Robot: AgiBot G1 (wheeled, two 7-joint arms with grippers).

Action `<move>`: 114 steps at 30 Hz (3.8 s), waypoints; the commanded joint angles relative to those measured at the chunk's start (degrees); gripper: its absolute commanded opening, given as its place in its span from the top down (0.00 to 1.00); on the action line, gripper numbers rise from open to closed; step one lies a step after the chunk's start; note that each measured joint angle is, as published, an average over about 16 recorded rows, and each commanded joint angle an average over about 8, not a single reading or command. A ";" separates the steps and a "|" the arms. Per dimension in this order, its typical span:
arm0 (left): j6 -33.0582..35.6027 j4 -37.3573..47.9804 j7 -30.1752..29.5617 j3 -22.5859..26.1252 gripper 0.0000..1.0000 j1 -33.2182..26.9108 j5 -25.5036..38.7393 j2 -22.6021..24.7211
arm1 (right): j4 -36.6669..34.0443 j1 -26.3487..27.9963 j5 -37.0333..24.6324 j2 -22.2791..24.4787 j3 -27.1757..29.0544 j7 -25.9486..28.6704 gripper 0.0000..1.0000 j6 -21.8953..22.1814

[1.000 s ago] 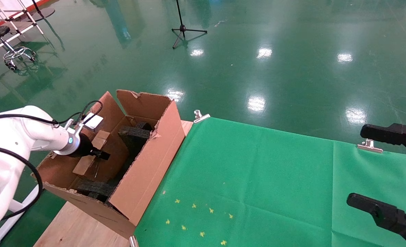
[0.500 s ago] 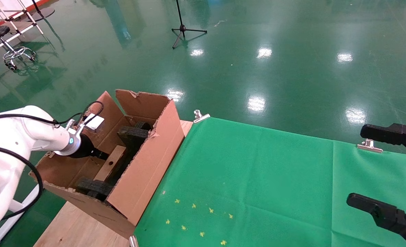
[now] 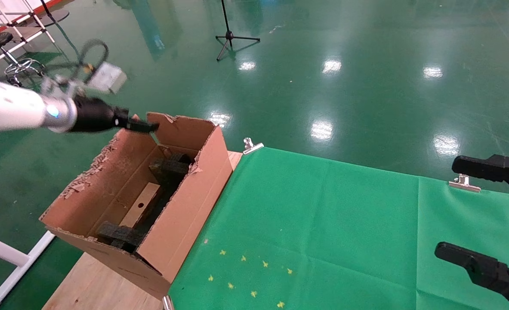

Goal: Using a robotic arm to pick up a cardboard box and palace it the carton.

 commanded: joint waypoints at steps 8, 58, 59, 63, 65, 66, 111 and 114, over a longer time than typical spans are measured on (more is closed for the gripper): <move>4.21 -16.95 -2.03 -1.81 0.00 -0.20 -3.63 -7.89 | -0.02 -0.01 0.02 0.01 0.00 0.00 0.00 0.02; 26.41 -36.28 22.45 -32.92 0.00 29.70 -37.02 -5.80 | -0.02 -0.01 0.04 0.02 0.00 -0.01 0.00 0.02; 26.91 -36.74 22.99 -33.62 0.00 30.37 -37.77 -5.76 | -0.02 -0.01 0.04 0.02 0.00 -0.01 0.00 0.02; 28.89 -38.56 25.15 -36.38 0.00 33.00 -40.74 -5.62 | -0.02 -0.01 0.04 0.02 0.00 -0.01 0.00 0.02; 29.89 -39.48 26.24 -37.77 0.00 34.33 -42.24 -5.55 | -0.02 -0.01 0.04 0.02 0.00 -0.01 0.00 0.02; 30.39 -39.94 26.78 -38.47 0.00 34.99 -42.99 -5.51 | -0.02 -0.01 0.04 0.02 0.00 -0.01 0.00 0.02; 34.81 -44.01 31.56 -44.67 0.00 40.92 -49.68 -5.20 | -0.03 -0.02 0.05 0.03 0.01 -0.01 0.00 0.04; 34.79 -43.99 31.55 -44.63 0.00 40.88 -49.63 -5.21 | -0.03 -0.02 0.05 0.03 0.01 -0.01 0.00 0.04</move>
